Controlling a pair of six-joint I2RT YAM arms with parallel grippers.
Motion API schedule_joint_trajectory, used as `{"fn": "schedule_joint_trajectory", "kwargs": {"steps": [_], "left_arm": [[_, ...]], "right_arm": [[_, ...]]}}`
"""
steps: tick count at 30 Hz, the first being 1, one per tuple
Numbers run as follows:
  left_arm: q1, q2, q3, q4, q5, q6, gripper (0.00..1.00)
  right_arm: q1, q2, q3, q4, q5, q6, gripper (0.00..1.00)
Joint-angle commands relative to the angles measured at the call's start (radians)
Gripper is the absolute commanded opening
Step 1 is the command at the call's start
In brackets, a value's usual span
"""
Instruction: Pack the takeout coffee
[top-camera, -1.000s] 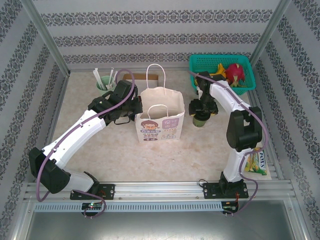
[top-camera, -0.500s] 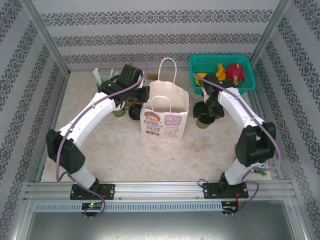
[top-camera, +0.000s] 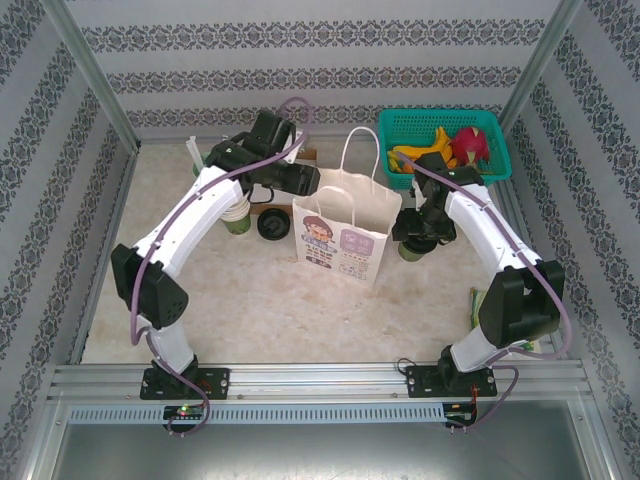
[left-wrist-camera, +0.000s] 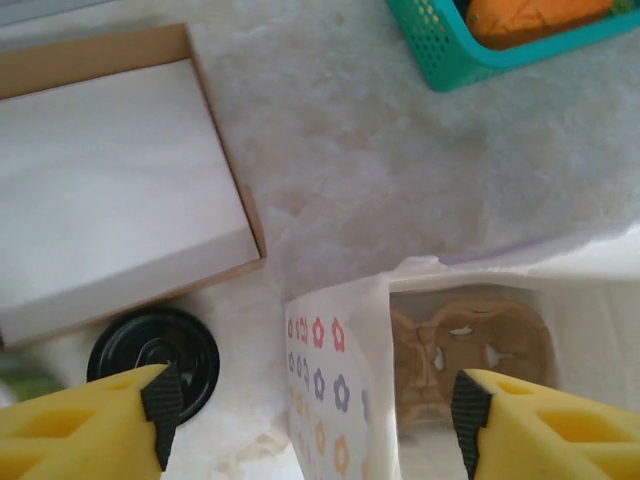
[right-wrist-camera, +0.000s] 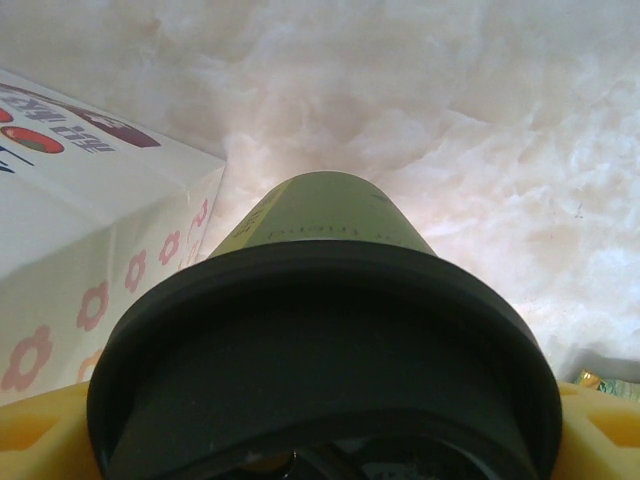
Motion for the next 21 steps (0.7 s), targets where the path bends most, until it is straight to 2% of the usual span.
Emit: {"fn": "schedule_joint_trajectory", "kwargs": {"steps": [1,5,7,14,16,21], "left_arm": [[0.011,-0.126,-0.052,-0.074,-0.079,-0.164,0.76],[0.006,-0.217,-0.175,-0.051,-0.032,-0.320,0.77],[0.000,-0.235,-0.218,-0.034,-0.002,-0.357,0.77],[-0.009,-0.164,-0.220,0.029,0.072,-0.350,0.69],[-0.009,-0.140,-0.200,0.038,0.068,-0.333,0.62],[0.000,-0.089,-0.139,0.014,0.063,-0.277,0.27]], "right_arm": [[-0.008,0.011,-0.005,0.014,0.010,0.007,0.68],[-0.007,0.030,-0.001,0.026,0.006,0.003,0.67],[-0.006,0.039,0.002,0.033,0.000,-0.001,0.67],[-0.006,0.030,0.028,0.010,0.013,-0.020,0.64],[-0.006,0.009,0.035,-0.016,0.025,-0.027,0.63],[-0.006,-0.073,0.080,-0.112,0.048,-0.010,0.62]]}}
